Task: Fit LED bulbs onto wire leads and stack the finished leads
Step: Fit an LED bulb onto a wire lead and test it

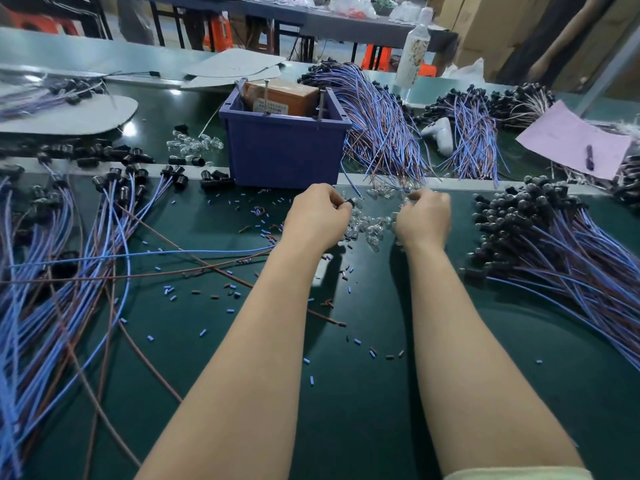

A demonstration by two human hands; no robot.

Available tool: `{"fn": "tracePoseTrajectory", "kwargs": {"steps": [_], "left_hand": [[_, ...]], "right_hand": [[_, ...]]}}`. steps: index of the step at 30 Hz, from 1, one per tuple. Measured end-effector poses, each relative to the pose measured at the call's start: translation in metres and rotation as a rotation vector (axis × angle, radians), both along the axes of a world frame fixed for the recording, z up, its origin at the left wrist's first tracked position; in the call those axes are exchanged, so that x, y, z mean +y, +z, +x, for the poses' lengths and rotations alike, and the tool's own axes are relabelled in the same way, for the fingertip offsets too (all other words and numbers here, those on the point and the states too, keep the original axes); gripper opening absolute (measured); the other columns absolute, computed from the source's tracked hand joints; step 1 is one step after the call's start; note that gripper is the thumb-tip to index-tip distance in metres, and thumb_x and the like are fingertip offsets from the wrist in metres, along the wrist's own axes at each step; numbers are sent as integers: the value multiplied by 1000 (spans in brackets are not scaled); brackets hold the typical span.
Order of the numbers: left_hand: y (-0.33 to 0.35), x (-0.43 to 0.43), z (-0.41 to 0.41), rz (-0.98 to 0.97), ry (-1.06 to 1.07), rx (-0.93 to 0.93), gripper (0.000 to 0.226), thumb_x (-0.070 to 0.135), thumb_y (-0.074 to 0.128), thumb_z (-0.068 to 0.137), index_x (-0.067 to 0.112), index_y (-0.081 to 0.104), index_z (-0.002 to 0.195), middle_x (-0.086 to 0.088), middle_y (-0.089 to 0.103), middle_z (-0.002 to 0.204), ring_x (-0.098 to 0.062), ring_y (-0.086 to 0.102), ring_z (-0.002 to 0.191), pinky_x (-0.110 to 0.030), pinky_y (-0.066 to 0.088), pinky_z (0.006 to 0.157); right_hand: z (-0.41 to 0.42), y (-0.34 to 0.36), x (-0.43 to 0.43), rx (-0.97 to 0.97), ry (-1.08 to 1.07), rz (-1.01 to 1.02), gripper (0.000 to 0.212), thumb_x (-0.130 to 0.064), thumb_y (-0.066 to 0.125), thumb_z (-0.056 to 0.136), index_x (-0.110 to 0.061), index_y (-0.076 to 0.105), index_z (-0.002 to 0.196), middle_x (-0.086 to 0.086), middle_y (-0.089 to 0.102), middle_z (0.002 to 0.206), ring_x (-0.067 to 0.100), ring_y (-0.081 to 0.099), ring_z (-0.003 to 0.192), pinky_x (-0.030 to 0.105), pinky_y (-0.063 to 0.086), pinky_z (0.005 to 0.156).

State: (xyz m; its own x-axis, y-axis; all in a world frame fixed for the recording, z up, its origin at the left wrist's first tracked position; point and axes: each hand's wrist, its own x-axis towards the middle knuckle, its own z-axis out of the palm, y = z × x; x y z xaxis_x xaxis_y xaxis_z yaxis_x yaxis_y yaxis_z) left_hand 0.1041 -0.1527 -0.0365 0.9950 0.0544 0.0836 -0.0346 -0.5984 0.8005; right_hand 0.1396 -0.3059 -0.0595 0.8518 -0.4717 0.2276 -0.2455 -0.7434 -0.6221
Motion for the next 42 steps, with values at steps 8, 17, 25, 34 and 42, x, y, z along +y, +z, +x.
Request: {"fn": "tracePoseTrajectory", "kwargs": {"steps": [8,17,25,34,42], "left_hand": [[-2,-2,3,17,-13,16,17,27,54,93,15,63,101,0,61,93,-21,58,93,-27,44,78],[-4,-3,5,29,-15,24,11,26,56,92,18,61,96,2,56,87,-19,53,86,-25,39,74],[-1,-1,-2,15,-34,16,15,23,57,91,15,64,103,3,59,89,-19,58,94,-24,41,77],[4,22,-23,-447,-144,-81,18,15,49,98,12,63,109,4,69,86,-9,58,83,-6,44,68],[-16,32,-37,-509,-241,-98,19,4,51,95,16,60,107,-5,67,99,-9,62,92,-14,47,88]], "right_hand": [[8,0,-3,74,-9,-58,30,-10,50,90,-7,58,118,14,44,131,35,48,116,38,41,95],[13,-6,-2,51,34,-70,27,-12,51,91,-16,66,113,11,60,124,32,51,118,36,42,95],[8,8,-7,129,17,-47,26,-3,53,87,-1,63,111,20,62,117,33,56,111,32,46,87],[-37,31,19,-243,400,895,10,-6,68,84,-13,61,81,1,66,71,9,63,61,16,50,56],[-62,23,46,-260,638,859,17,0,56,92,-13,68,93,-2,66,75,1,62,65,12,50,66]]}}
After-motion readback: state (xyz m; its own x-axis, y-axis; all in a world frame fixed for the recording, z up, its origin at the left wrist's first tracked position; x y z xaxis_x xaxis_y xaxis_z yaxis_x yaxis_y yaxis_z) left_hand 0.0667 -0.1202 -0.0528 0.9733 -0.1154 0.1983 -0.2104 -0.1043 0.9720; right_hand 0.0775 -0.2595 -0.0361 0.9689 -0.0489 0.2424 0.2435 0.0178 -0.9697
